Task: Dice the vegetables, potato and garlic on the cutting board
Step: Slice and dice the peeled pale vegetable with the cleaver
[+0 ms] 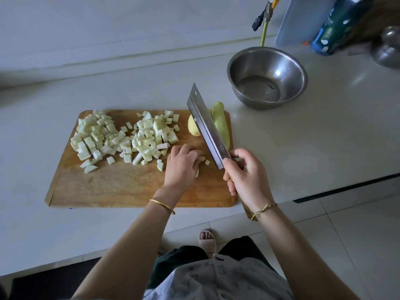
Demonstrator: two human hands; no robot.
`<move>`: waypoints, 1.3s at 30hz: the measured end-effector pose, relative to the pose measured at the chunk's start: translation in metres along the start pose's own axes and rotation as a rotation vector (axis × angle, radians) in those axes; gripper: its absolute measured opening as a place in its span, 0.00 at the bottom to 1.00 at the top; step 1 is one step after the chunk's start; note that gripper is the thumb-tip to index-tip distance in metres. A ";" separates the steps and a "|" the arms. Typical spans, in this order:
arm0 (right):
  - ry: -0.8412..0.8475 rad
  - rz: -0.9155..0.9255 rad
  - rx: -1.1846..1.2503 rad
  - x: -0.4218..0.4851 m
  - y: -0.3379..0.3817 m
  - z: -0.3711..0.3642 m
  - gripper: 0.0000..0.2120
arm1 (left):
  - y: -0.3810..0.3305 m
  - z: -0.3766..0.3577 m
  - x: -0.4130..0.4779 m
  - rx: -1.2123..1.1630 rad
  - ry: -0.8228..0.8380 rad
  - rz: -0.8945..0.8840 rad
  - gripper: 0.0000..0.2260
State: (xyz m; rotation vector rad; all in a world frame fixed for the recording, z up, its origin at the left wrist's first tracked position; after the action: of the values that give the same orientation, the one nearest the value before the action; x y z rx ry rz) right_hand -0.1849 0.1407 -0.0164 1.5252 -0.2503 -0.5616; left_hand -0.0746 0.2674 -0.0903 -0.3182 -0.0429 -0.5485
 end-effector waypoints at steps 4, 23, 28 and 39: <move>-0.003 -0.017 0.026 -0.002 0.001 -0.003 0.05 | -0.003 0.000 -0.017 -0.005 -0.010 0.113 0.11; 0.155 0.089 -0.008 -0.007 0.012 -0.050 0.04 | 0.028 0.004 -0.065 -0.018 -0.201 -0.085 0.08; 0.246 0.098 -0.007 -0.012 0.018 -0.095 0.09 | 0.063 0.021 -0.082 0.072 -0.237 -0.150 0.09; 0.263 0.032 0.021 -0.024 0.015 -0.193 0.03 | 0.173 0.060 -0.104 0.080 -0.250 -0.198 0.09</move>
State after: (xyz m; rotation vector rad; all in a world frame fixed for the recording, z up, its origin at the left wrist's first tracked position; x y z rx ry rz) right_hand -0.1073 0.3197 -0.0067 1.5935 -0.0778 -0.3294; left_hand -0.0712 0.4782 -0.0959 -0.3045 -0.3402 -0.6988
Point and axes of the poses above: each hand's wrist, its own x-axis towards the middle knuckle, its own z-axis out of the back of the hand, y = z × x, the point moved 5 cm from there along x, towards the middle knuckle, and after that the axes turned 11 degrees about x, right-handed, at the moved point
